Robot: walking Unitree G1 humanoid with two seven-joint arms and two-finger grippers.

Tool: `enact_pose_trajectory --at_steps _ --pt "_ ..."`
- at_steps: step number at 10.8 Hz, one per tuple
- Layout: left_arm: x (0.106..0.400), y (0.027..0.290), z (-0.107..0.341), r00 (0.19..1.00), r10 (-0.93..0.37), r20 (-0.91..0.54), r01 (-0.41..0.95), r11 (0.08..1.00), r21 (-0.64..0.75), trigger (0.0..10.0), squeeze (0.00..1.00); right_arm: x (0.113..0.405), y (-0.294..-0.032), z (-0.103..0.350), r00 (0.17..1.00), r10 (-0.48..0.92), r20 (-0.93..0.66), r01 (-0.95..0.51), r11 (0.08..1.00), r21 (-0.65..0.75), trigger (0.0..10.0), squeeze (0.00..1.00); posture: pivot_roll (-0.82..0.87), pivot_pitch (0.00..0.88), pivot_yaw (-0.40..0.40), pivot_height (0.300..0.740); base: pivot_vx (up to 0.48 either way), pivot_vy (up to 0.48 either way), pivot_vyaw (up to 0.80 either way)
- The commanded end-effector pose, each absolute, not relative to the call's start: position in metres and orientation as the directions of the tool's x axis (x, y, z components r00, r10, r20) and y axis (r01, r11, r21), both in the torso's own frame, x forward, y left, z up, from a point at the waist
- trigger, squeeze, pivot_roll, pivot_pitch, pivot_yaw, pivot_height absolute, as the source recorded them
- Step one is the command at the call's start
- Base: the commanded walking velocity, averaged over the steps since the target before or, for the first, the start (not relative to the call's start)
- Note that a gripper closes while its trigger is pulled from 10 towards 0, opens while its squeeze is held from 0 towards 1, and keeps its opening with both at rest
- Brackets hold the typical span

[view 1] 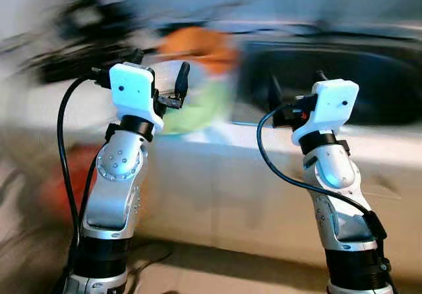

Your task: Kitchen organization

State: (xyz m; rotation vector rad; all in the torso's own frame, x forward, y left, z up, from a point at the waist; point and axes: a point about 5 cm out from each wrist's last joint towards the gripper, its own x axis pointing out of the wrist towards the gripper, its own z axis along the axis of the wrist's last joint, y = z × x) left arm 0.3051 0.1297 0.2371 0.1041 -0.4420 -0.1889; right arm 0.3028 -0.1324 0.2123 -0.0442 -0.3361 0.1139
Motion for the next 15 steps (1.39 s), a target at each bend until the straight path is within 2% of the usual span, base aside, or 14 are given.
enact_pose_trajectory --at_steps 1,4,7,8,14,15 --pt "0.304 0.130 0.244 0.871 -0.216 0.442 0.163 0.974 0.155 10.0 0.00 0.304 -0.132 0.212 0.939 0.120 0.322 -0.103 0.992 -0.069 10.0 0.00 0.02 0.050 0.057 0.740 0.000 0.000 -0.80" --pt "0.304 0.129 0.244 0.870 -0.213 0.445 0.162 0.975 0.150 10.0 0.00 0.305 -0.132 0.213 0.937 0.129 0.326 -0.108 0.991 -0.081 10.0 0.00 0.02 0.043 0.053 0.740 0.000 0.000 -0.80" --pt "0.308 0.149 0.246 0.890 -0.080 0.449 0.024 0.991 0.129 10.0 0.00 0.304 -0.130 0.212 0.933 0.143 0.329 -0.115 0.988 -0.105 10.0 0.00 0.02 0.040 0.050 0.740 0.000 0.000 0.00" --pt "0.308 0.150 0.245 0.892 -0.079 0.446 0.022 0.991 0.132 10.0 0.00 0.304 -0.130 0.212 0.934 0.145 0.328 -0.114 0.987 -0.112 10.0 0.00 0.02 0.042 0.050 0.740 0.000 0.000 0.00" --pt "0.309 0.150 0.232 0.914 -0.063 0.401 0.001 0.988 0.151 10.0 0.00 0.302 -0.130 0.209 0.935 0.154 0.318 -0.113 0.983 -0.141 10.0 0.00 0.02 0.051 0.048 0.740 0.000 0.000 0.76" --pt "0.309 0.146 0.225 0.924 -0.083 0.372 0.027 0.988 0.154 10.0 0.00 0.302 -0.129 0.209 0.934 0.154 0.323 -0.118 0.985 -0.129 10.0 0.00 0.02 0.052 0.049 0.740 0.000 0.000 0.00"
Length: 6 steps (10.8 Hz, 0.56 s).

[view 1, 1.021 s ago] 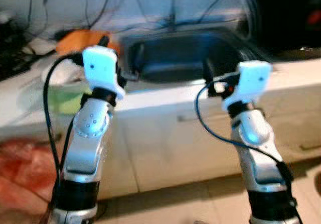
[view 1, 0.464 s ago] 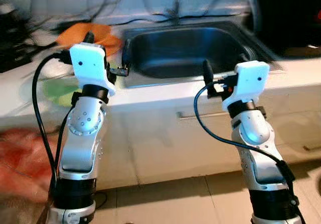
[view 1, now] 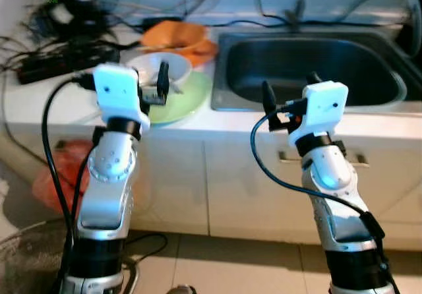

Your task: Kitchen organization

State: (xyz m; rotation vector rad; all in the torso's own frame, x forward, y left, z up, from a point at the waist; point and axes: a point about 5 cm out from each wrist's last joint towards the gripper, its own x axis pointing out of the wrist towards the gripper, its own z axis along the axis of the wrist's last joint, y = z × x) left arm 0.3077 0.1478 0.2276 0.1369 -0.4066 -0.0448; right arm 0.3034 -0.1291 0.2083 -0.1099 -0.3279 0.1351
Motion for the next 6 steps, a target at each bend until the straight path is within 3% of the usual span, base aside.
enact_pose_trajectory --at_steps 1,6 --pt "0.308 0.144 0.224 0.924 -0.095 0.371 0.044 0.988 0.145 10.0 0.00 0.302 -0.129 0.209 0.934 0.154 0.323 -0.117 0.985 -0.130 10.0 0.00 0.02 0.052 0.049 0.740 0.000 0.000 0.00" --pt "0.304 0.144 0.256 0.868 -0.099 0.486 0.041 0.991 0.129 10.0 0.00 0.301 -0.126 0.225 0.915 0.168 0.366 -0.134 0.984 -0.117 10.0 0.00 0.02 0.053 0.051 0.740 0.000 0.000 0.00"
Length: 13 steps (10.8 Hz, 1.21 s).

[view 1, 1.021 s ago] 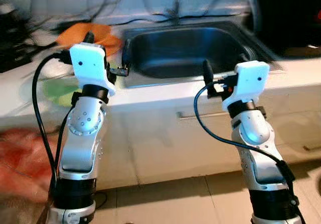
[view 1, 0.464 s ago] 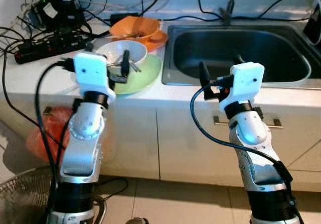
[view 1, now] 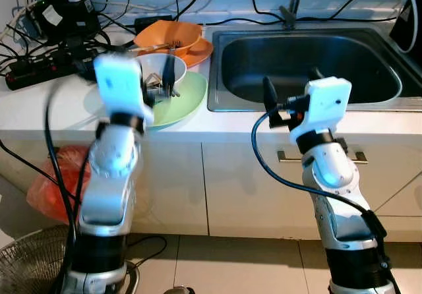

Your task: Kitchen organization

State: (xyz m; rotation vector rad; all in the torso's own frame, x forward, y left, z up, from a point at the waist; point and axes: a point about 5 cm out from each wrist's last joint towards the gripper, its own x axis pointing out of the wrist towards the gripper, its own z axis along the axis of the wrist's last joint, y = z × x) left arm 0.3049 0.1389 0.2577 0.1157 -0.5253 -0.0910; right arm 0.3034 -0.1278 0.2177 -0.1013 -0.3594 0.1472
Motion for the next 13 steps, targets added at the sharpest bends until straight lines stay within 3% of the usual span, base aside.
enact_pose_trajectory --at_steps 1,8,13 --pt "0.3045 0.1436 0.2615 0.861 -0.099 0.499 0.041 0.991 0.127 10.0 0.00 0.3016 -0.1251 0.2236 0.915 0.173 0.364 -0.138 0.983 -0.119 10.0 0.00 0.02 0.052 0.051 0.740 0.251 0.000 0.00" --pt "0.3057 0.1432 0.2560 0.877 -0.102 0.469 0.045 0.990 0.130 10.0 0.00 0.3017 -0.1249 0.2210 0.921 0.171 0.351 -0.127 0.981 -0.145 10.0 0.00 0.02 0.055 0.051 0.740 0.370 0.000 0.00" --pt "0.3054 0.1416 0.2528 0.880 -0.111 0.462 0.058 0.990 0.129 10.0 0.00 0.3056 -0.1264 0.2138 0.943 0.138 0.303 -0.096 0.984 -0.150 10.0 0.00 0.02 0.057 0.049 0.740 0.000 0.000 0.00"
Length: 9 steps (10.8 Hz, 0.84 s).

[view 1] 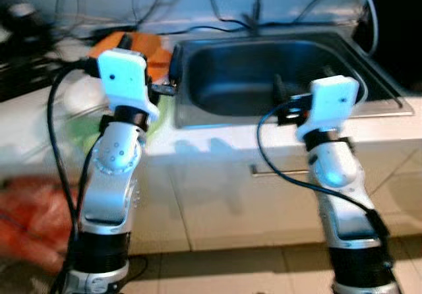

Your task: Kitchen organization

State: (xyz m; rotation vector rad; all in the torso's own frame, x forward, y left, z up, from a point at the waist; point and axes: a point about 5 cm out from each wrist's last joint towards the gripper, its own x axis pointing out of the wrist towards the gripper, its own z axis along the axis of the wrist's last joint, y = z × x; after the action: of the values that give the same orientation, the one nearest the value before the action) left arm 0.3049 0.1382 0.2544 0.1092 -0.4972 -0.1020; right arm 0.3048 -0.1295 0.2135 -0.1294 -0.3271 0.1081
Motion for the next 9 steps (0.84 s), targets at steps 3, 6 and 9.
enact_pose_trajectory --at_steps 3,6,9 --pt "0.3055 0.1423 0.2512 0.884 -0.099 0.457 0.040 0.990 0.138 10.0 0.00 0.3038 -0.1247 0.2105 0.945 0.162 0.284 -0.121 0.980 -0.157 10.0 0.00 0.01 0.058 0.050 0.740 0.000 0.000 0.00" --pt "0.3064 0.1439 0.2476 0.893 -0.084 0.442 0.028 0.991 0.131 10.0 0.00 0.3066 -0.1232 0.2088 0.948 0.142 0.285 -0.098 0.982 -0.163 10.0 0.00 0.01 0.057 0.050 0.740 0.000 0.000 0.00" --pt "0.3063 0.1444 0.2450 0.899 -0.086 0.430 0.035 0.992 0.125 10.0 0.00 0.3071 -0.1237 0.2035 0.959 0.153 0.241 -0.108 0.976 -0.189 10.0 0.00 0.01 0.058 0.048 0.740 0.000 0.000 0.00"
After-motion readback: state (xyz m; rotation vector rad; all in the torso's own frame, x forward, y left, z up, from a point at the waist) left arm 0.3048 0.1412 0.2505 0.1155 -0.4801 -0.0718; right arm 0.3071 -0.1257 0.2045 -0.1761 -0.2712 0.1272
